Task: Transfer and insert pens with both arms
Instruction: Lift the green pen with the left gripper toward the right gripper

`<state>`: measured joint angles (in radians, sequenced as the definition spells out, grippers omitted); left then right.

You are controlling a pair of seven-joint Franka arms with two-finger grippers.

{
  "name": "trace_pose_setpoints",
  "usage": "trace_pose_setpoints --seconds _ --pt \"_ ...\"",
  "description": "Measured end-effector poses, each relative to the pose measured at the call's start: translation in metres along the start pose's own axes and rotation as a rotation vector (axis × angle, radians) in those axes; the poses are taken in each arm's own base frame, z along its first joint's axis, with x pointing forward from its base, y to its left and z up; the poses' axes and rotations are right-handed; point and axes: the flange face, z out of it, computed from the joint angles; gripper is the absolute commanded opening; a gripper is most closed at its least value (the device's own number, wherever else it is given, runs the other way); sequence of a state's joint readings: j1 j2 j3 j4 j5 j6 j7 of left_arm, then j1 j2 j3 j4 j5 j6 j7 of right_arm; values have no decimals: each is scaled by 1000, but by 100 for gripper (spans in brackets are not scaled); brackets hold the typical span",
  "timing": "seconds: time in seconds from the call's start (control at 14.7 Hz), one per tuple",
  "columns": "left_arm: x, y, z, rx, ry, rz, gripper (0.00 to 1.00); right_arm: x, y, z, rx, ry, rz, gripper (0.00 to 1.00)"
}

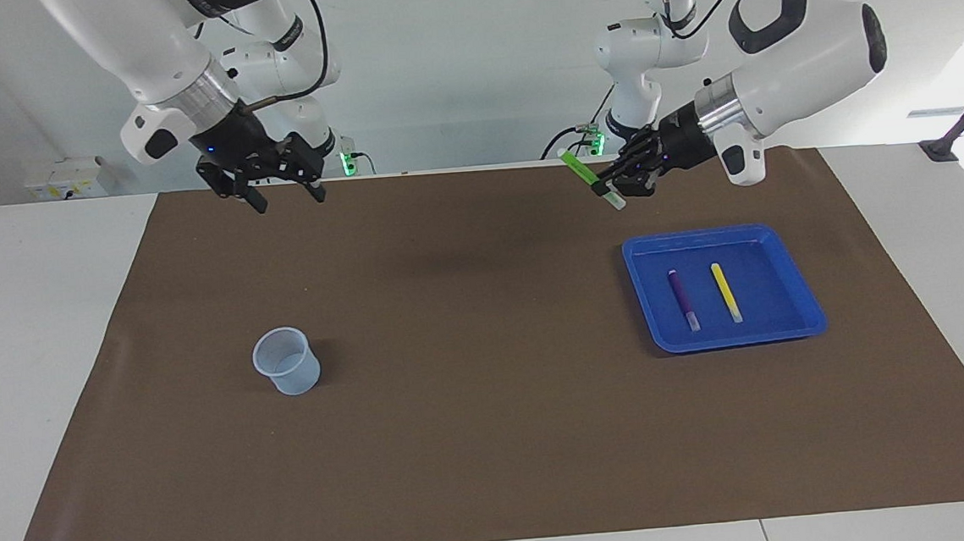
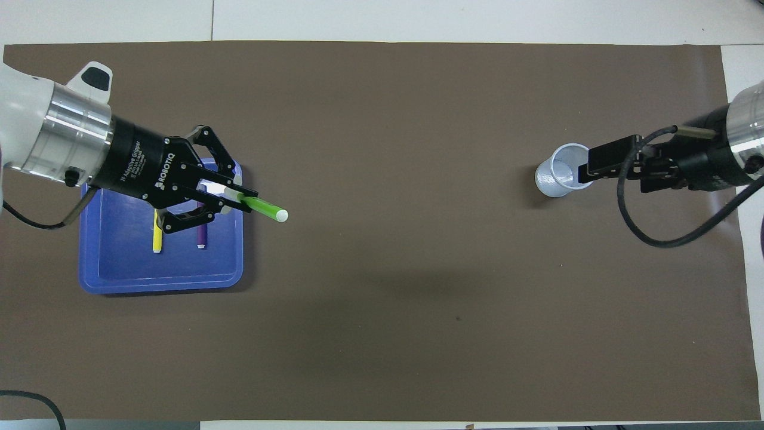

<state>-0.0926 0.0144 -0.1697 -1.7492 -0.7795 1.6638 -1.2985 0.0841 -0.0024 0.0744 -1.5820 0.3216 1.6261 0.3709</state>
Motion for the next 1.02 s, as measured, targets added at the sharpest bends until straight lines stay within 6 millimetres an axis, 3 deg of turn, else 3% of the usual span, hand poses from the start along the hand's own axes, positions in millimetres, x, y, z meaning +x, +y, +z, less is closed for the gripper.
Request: trace_pose_setpoints --seconds 0.27,0.81,1.02 --pt "-25 -12 56 -124 -80 -132 0 -19 -58 22 74 24 165 100" --pt "-24 -36 83 -213 -204 -248 0 -62 -147 77 130 11 290 100" --pt "-25 -39 99 -225 -219 -274 0 -69 -163 93 135 -11 329 100"
